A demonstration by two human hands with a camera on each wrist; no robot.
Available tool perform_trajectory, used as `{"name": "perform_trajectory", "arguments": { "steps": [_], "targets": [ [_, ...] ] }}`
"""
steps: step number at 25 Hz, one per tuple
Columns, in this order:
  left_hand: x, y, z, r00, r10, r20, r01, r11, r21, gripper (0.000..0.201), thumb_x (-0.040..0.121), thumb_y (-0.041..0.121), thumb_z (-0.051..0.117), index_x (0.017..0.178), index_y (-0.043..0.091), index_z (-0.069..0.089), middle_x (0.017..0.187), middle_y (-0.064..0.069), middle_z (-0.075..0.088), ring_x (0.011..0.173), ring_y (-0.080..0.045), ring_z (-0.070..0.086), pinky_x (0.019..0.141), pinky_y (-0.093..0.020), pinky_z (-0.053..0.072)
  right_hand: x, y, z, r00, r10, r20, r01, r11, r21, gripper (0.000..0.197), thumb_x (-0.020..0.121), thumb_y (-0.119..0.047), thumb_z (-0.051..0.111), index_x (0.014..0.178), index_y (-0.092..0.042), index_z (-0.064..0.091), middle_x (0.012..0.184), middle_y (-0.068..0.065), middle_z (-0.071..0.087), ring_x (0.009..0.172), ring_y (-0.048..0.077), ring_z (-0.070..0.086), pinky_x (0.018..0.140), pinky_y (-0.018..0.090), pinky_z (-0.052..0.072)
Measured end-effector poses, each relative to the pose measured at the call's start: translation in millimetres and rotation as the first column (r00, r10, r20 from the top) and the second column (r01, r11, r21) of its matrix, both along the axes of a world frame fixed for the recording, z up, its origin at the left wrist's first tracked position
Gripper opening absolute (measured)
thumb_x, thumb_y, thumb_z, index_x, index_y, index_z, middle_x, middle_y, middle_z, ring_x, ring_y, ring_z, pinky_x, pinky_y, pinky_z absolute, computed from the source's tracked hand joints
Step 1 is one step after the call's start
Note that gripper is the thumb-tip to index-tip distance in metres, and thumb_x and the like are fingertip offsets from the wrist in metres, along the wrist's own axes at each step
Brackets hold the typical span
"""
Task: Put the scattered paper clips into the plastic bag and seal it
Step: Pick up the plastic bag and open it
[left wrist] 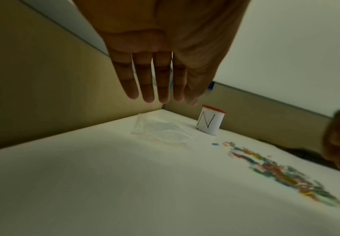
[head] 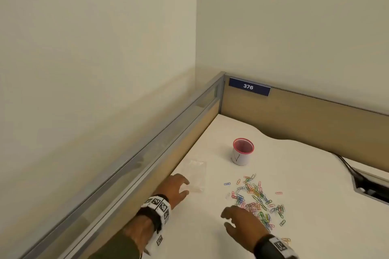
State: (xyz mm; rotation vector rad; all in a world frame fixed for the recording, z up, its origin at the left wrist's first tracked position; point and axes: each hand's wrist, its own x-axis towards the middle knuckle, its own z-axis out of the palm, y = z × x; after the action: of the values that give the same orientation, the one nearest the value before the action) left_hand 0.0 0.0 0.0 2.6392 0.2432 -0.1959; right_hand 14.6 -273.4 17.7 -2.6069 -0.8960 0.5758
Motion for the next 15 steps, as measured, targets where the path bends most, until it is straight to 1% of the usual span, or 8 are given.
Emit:
{"name": "perform_trajectory", "arguments": {
  "steps": [1, 3, 6, 8, 12, 15],
  "targets": [
    [16, 5, -5, 0.999, -0.050, -0.012, 0.050, 0.999, 0.013, 0.033, 0.095, 0.036, 0.063, 0.127, 0.029, 0.057, 0.135, 0.011, 0.056, 0.126, -0.013, 0.052, 0.105, -0.025, 0.040, 14, 24, -5, 1.000, -0.003, 0.009, 0.003, 1.000, -0.016, 0.025, 0.094, -0.033, 0.048, 0.119, -0.033, 0.053, 0.120, -0.008, 0.057, 0.109, 0.011, 0.055, 0.093, 0.024, 0.045],
    [41, 9, -10, 0.988, -0.126, -0.089, 0.133, 0.988, 0.073, 0.040, 0.092, 0.040, 0.067, 0.129, 0.031, 0.056, 0.137, 0.008, 0.056, 0.128, -0.017, 0.052, 0.107, -0.031, 0.042, 38, 65, -13, 1.000, -0.015, 0.024, 0.016, 0.998, -0.059, 0.029, 0.094, -0.031, 0.049, 0.122, -0.027, 0.052, 0.124, -0.002, 0.057, 0.113, 0.018, 0.054, 0.094, 0.028, 0.043],
    [62, 9, -14, 0.954, -0.196, -0.227, 0.228, 0.966, 0.125, 0.049, 0.091, 0.042, 0.069, 0.136, 0.027, 0.055, 0.140, 0.003, 0.054, 0.128, -0.022, 0.052, 0.107, -0.035, 0.043, 61, 105, -23, 0.997, -0.069, 0.027, 0.072, 0.990, -0.120, 0.031, 0.093, -0.029, 0.051, 0.124, -0.025, 0.052, 0.126, 0.001, 0.056, 0.114, 0.021, 0.054, 0.095, 0.031, 0.045],
    [71, 12, -23, 0.925, -0.258, -0.277, 0.308, 0.939, 0.154, 0.049, 0.092, 0.041, 0.069, 0.137, 0.025, 0.056, 0.140, 0.001, 0.054, 0.128, -0.024, 0.053, 0.106, -0.037, 0.044, 72, 116, -36, 0.995, -0.094, 0.015, 0.095, 0.981, -0.170, 0.033, 0.093, -0.028, 0.052, 0.125, -0.024, 0.051, 0.128, 0.003, 0.055, 0.115, 0.023, 0.053, 0.096, 0.033, 0.046],
    [80, 13, -36, 0.922, -0.284, -0.265, 0.334, 0.928, 0.168, 0.031, 0.100, 0.032, 0.058, 0.128, 0.021, 0.064, 0.134, -0.003, 0.057, 0.122, -0.026, 0.057, 0.100, -0.038, 0.047, 81, 125, -50, 0.993, -0.117, -0.014, 0.111, 0.971, -0.211, 0.035, 0.091, -0.024, 0.053, 0.126, -0.024, 0.051, 0.129, 0.005, 0.053, 0.116, 0.025, 0.053, 0.097, 0.035, 0.047],
    [82, 16, -37, 0.927, -0.289, -0.241, 0.333, 0.928, 0.168, 0.029, 0.104, 0.029, 0.047, 0.123, 0.019, 0.067, 0.129, -0.005, 0.062, 0.115, -0.027, 0.061, 0.095, -0.038, 0.050, 81, 122, -55, 0.990, -0.135, -0.030, 0.126, 0.971, -0.204, 0.036, 0.093, -0.025, 0.052, 0.128, -0.023, 0.050, 0.129, 0.005, 0.053, 0.115, 0.025, 0.054, 0.098, 0.035, 0.047]
  ]
}}
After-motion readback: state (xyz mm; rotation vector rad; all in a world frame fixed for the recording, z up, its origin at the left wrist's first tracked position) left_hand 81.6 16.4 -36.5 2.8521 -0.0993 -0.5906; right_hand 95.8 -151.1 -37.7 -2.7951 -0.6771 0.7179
